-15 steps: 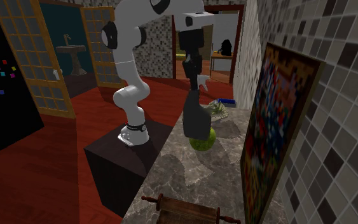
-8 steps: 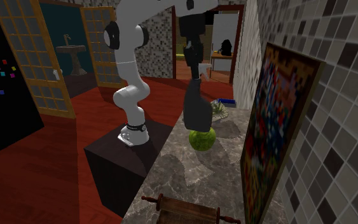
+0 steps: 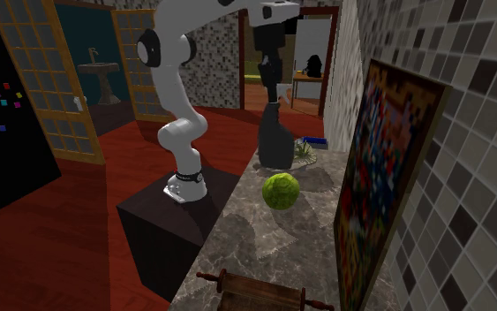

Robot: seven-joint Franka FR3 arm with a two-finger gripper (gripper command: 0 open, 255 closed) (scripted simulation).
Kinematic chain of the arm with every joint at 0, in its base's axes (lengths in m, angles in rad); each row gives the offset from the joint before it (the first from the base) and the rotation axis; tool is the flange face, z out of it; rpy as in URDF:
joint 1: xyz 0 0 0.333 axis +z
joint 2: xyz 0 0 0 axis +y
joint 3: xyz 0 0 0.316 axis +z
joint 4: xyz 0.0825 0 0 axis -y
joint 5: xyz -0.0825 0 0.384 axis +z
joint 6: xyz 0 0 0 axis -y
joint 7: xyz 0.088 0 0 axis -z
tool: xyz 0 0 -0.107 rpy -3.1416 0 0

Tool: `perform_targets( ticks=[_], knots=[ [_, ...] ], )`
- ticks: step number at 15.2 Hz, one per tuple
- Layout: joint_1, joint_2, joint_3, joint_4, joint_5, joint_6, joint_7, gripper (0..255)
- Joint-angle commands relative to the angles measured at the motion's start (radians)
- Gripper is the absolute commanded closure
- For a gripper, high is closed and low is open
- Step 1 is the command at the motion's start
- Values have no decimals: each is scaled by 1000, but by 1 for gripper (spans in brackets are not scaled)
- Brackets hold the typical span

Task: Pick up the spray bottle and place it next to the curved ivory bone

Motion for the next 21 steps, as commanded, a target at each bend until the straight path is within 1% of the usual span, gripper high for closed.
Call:
perform_targets(
  ticks=[1,6,11,16,21],
  knots=[
    [13,-45,35,-50,-7,6,50,255],
    [43,-147,126,-172,-8,26,172,255],
    [73,-222,218,-262,11,39,292,255],
    [104,-272,312,-323,41,50,410,255],
    [136,-296,409,-356,78,62,530,255]
  ],
)
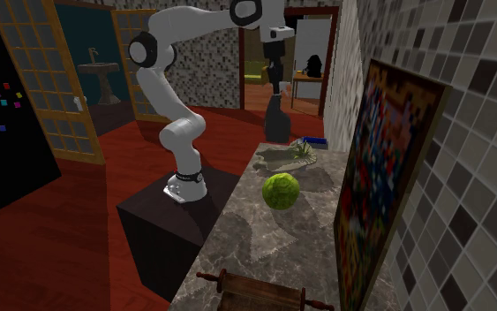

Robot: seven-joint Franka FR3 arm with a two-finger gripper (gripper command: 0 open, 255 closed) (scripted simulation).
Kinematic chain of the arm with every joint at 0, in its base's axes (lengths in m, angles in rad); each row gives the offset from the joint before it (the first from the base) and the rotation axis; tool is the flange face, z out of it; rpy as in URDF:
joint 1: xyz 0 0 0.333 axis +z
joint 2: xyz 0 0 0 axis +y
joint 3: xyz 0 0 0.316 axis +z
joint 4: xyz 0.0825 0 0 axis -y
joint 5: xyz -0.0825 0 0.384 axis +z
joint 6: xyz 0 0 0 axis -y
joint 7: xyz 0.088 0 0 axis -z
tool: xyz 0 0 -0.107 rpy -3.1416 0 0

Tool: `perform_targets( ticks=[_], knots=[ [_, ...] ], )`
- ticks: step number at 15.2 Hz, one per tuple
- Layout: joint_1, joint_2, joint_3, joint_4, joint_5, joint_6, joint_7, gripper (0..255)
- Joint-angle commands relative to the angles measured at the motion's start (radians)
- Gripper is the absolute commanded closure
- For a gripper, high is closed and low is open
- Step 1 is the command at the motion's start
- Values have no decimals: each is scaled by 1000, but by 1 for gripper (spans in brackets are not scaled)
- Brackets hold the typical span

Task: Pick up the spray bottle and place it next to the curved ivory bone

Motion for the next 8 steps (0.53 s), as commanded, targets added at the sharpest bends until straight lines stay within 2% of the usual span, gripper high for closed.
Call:
perform_targets(
  ticks=[1,8],
  knots=[
    [12,4,41,2,15,4,51,255],
    [51,24,186,9,61,25,223,255]
  ],
)
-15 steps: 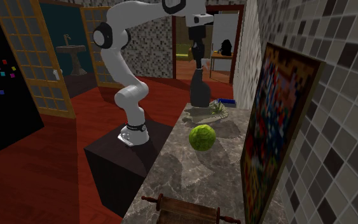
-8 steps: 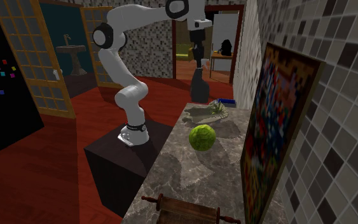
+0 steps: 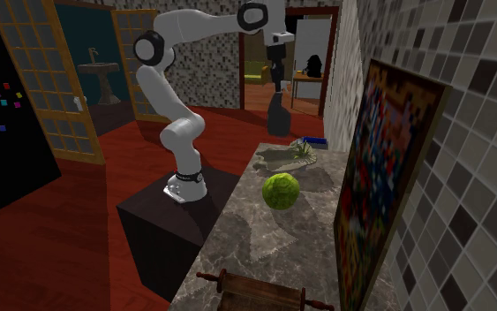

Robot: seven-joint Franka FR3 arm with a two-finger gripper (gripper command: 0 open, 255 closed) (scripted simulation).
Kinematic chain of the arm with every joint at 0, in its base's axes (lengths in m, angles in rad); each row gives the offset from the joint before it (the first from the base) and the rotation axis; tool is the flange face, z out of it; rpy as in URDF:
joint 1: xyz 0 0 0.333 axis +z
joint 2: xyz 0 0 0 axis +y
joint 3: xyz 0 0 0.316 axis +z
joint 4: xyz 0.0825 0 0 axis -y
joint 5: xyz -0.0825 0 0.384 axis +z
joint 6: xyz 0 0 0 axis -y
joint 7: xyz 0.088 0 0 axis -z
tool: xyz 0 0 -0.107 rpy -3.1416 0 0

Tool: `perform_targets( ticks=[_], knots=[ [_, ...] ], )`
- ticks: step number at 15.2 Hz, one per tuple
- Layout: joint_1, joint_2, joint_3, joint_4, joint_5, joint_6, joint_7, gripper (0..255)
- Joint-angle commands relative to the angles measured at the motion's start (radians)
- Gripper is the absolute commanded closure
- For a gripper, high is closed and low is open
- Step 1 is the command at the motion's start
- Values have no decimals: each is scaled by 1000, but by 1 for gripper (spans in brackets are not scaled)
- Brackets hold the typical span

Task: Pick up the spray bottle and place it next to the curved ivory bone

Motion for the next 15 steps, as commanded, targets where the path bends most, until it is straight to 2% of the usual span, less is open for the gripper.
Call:
perform_targets(
  ticks=[1,9,15],
  knots=[
    [10,12,42,11,11,5,51,255],
    [33,114,228,94,25,35,261,255],
    [36,249,391,206,-21,53,441,255]
  ],
)
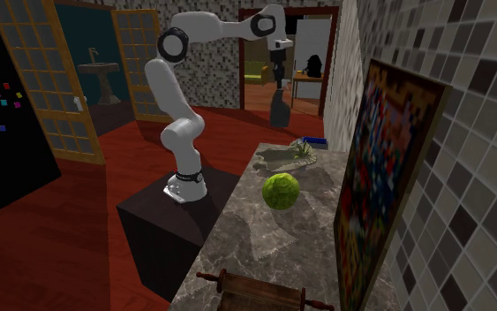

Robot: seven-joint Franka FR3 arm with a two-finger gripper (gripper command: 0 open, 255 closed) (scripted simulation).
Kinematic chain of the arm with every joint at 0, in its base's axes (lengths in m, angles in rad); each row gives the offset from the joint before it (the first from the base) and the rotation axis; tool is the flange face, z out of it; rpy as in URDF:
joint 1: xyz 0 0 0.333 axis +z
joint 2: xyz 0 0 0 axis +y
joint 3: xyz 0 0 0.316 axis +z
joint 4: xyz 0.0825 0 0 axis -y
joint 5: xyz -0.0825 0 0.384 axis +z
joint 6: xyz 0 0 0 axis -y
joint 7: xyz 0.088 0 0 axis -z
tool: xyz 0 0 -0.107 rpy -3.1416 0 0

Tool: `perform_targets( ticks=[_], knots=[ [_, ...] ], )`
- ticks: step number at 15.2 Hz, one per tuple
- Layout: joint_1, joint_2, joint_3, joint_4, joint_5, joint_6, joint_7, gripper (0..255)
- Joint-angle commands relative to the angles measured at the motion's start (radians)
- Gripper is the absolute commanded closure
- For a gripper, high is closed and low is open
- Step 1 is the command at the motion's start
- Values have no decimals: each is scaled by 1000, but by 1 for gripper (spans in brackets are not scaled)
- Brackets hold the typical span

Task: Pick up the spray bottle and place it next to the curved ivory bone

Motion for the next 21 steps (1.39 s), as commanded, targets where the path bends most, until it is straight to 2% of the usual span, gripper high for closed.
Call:
perform_targets(
  ticks=[1,5,8,10,12,18,21],
  knots=[
    [0,59,63,41,-28,10,72,255],
    [10,207,191,149,-128,8,223,255],
    [51,359,281,251,-254,-14,358,255],
    [115,475,318,331,-356,-43,449,255],
    [209,588,323,422,-454,-83,526,255],
    [552,878,245,778,-676,-227,641,255],
    [515,858,251,699,-659,-173,651,255]
  ],
)
